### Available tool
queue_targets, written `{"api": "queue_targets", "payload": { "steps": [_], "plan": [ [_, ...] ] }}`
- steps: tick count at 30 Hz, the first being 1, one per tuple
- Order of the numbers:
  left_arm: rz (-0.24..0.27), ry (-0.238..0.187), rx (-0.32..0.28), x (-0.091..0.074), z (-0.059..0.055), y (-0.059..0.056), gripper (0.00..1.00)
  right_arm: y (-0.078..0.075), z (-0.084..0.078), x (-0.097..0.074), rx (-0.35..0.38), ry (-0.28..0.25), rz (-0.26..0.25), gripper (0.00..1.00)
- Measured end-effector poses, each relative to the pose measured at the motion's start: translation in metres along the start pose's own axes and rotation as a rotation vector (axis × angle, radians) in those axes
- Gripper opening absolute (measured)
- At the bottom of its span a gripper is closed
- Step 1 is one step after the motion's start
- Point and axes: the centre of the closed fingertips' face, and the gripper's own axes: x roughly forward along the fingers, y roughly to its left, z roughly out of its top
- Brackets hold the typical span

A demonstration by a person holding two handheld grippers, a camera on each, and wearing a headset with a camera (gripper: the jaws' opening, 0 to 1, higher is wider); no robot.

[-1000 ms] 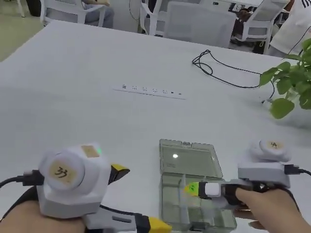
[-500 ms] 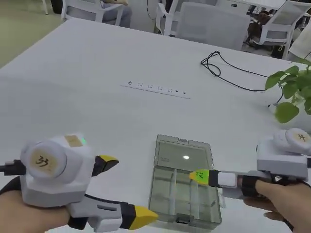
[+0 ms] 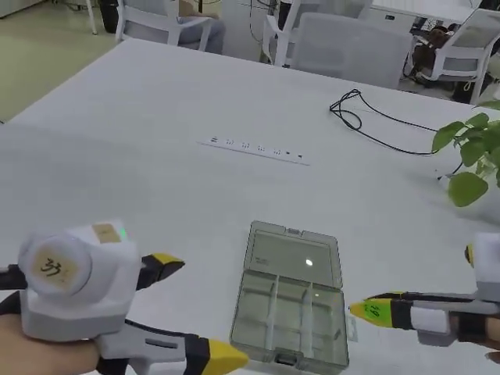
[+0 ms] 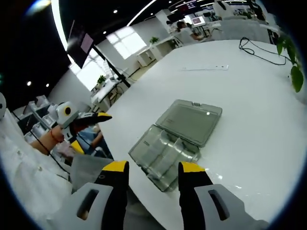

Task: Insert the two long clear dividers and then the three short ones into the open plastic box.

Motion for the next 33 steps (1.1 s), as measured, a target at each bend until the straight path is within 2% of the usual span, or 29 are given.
{"api": "queue_targets", "payload": {
  "steps": [2, 5, 6, 7, 8, 9, 10, 11, 12, 16, 19, 24, 33],
  "plan": [
    [-0.003, 0.001, 0.002, 0.0, 0.0, 0.0, 0.93, -0.007, -0.004, -0.004, -0.094, 0.03, -0.014, 0.43],
    [-0.009, -0.004, -0.002, 0.0, 0.001, 0.002, 0.93, -0.014, -0.009, -0.007, -0.17, 0.071, -0.013, 0.45],
    [-0.012, -0.004, 0.0, 0.0, 0.0, 0.003, 0.94, -0.017, -0.01, -0.006, -0.234, 0.084, -0.007, 0.47],
    [-0.013, -0.002, 0.002, 0.001, 0.0, 0.003, 0.95, -0.019, -0.013, -0.006, -0.259, 0.104, -0.007, 0.47],
    [-0.014, 0.001, 0.003, 0.001, -0.002, 0.005, 0.96, -0.023, -0.017, -0.006, -0.3, 0.139, -0.009, 0.48],
    [-0.015, 0.006, 0.0, 0.001, -0.003, 0.006, 0.97, -0.025, -0.018, -0.006, -0.318, 0.152, -0.01, 0.5],
    [-0.016, 0.009, 0.0, 0.001, -0.003, 0.006, 0.97, -0.029, -0.022, -0.004, -0.381, 0.187, -0.011, 0.51],
    [-0.018, 0.009, 0.001, 0.001, -0.004, 0.006, 0.97, -0.033, -0.026, -0.004, -0.413, 0.22, -0.016, 0.51],
    [-0.019, 0.01, -0.001, 0.001, -0.004, 0.006, 0.98, -0.038, -0.032, -0.002, -0.465, 0.272, -0.018, 0.52],
    [-0.025, 0.014, -0.004, 0.001, -0.006, 0.006, 0.98, -0.048, -0.04, 0.006, -0.606, 0.349, 0.008, 0.52],
    [-0.026, 0.014, -0.007, 0.001, -0.008, 0.007, 1.0, -0.07, -0.052, 0.012, -0.706, 0.434, 0.013, 0.52],
    [-0.026, 0.023, -0.009, 0.0, -0.011, 0.01, 1.0, -0.093, -0.062, 0.022, -0.799, 0.544, 0.006, 0.51],
    [-0.035, 0.029, -0.015, 0.001, -0.016, 0.014, 1.0, -0.109, -0.076, 0.035, -0.869, 0.631, 0.023, 0.48]
  ]
}}
